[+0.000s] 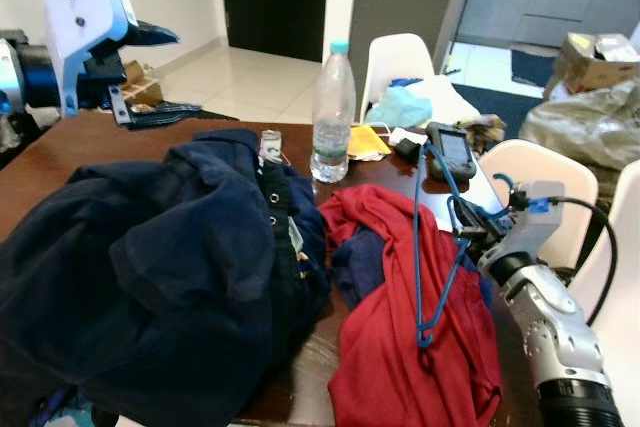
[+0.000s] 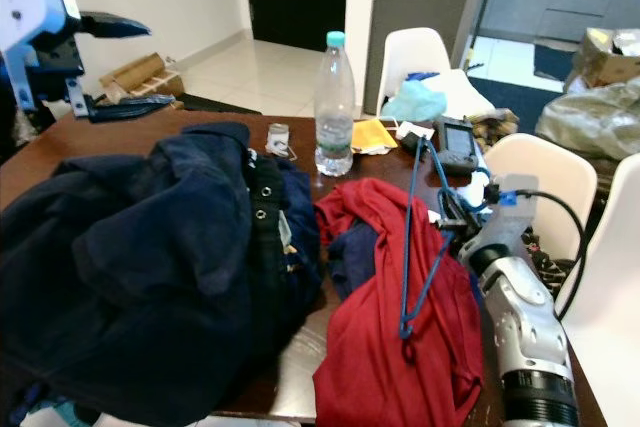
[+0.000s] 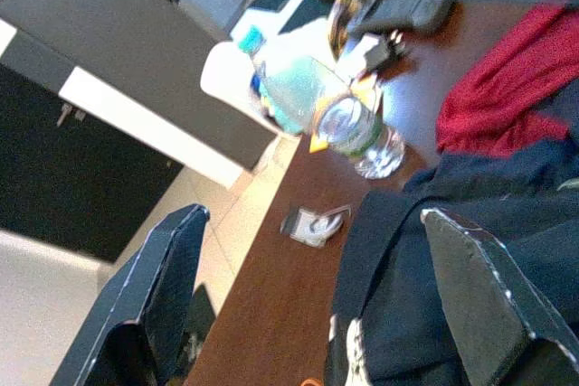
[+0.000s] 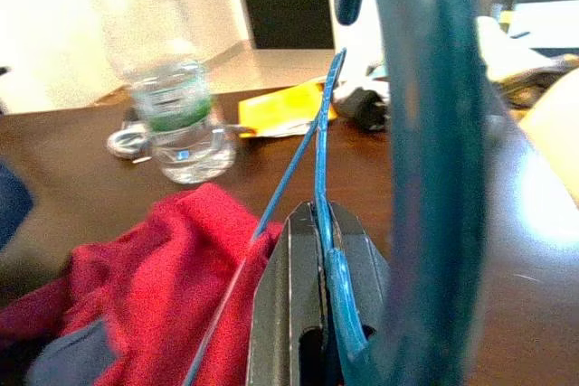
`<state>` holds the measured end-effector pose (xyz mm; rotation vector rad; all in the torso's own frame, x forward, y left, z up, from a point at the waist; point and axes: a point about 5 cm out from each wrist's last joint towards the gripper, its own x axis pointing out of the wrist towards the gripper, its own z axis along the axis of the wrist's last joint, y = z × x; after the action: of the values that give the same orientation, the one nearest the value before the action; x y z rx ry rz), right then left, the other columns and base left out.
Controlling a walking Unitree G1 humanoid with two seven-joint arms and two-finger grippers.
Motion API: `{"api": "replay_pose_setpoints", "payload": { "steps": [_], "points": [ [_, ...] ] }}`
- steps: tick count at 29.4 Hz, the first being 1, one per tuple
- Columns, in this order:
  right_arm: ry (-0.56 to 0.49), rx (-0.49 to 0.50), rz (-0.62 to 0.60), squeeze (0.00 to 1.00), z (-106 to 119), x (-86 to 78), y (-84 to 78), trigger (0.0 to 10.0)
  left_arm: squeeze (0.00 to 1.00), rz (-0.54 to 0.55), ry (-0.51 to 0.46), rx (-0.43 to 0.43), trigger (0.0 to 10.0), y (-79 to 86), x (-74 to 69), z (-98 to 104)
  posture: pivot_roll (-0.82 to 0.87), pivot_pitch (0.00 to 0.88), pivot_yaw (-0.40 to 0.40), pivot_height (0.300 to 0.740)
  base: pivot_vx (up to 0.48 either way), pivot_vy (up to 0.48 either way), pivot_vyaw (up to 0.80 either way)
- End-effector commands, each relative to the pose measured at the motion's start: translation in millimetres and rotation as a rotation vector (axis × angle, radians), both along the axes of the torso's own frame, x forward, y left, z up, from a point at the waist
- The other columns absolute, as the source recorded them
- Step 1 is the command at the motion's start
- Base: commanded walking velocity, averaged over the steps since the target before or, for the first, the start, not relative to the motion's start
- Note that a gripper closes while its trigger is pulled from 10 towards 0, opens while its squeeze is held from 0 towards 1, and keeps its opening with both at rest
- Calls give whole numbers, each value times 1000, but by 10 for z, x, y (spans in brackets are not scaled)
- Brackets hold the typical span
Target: Hang hanger
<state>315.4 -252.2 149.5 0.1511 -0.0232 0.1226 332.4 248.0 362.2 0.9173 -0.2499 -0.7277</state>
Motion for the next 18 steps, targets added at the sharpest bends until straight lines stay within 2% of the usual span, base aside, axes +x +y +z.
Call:
{"api": "replay_pose_setpoints", "payload": {
  "steps": [1, 3, 5, 6, 7, 8, 9, 10, 12, 13, 18],
  "points": [
    [-11, -4, -3, 0, 33, 19, -14, 10000, 0, 20, -14, 22, 10000, -16, 40, -3, 116, 0, -12, 740, 0, 0, 0],
    [-30, 3, -25, 0, 97, 5, -58, 10000, 0, 154, -40, 98, 10000, 108, 110, -8, 127, 7, -10, 740, 0, 0, 0],
    [-30, 3, -25, 0, 97, 5, -58, 10000, 0, 154, -40, 98, 10000, 108, 110, -8, 127, 7, -10, 740, 0, 0, 0],
    [-30, 1, -31, 0, 97, -9, -69, 10000, 0, 196, -33, 144, 10000, 158, 131, -32, 127, 10, -8, 740, 0, 0, 0],
    [-30, 1, -31, 0, 97, -9, -69, 10000, 0, 196, -33, 144, 10000, 158, 131, -32, 127, 10, -8, 740, 0, 0, 0],
    [-25, -5, -39, 0, 89, -33, -85, 10000, 0, 225, -16, 210, 10000, 209, 150, -78, 120, 14, -2, 740, 0, 0, 0],
    [-19, -13, -52, 0, 85, -70, -116, 10000, 0, 215, 25, 278, 10000, 237, 156, -138, 109, 23, 2, 740, 0, 0, 0],
    [-19, -13, -52, 0, 85, -70, -116, 10000, 0, 215, 25, 278, 10000, 237, 156, -138, 109, 23, 2, 740, 0, 0, 0],
    [-9, -20, -74, 0, 85, -130, -186, 10000, 0, 158, 97, 339, 10000, 243, 158, -209, 105, 29, 5, 740, 0, 0, 0],
    [-5, -24, -87, 0, 87, -148, -225, 10000, 0, 124, 121, 348, 10000, 230, 161, -221, 101, 35, 6, 740, 0, 0, 0],
    [0, -31, -99, 0, 93, -164, -268, 10000, 0, 94, 149, 369, 10000, 214, 190, -240, 90, 42, 7, 740, 0, 0, 0]
  ]
}}
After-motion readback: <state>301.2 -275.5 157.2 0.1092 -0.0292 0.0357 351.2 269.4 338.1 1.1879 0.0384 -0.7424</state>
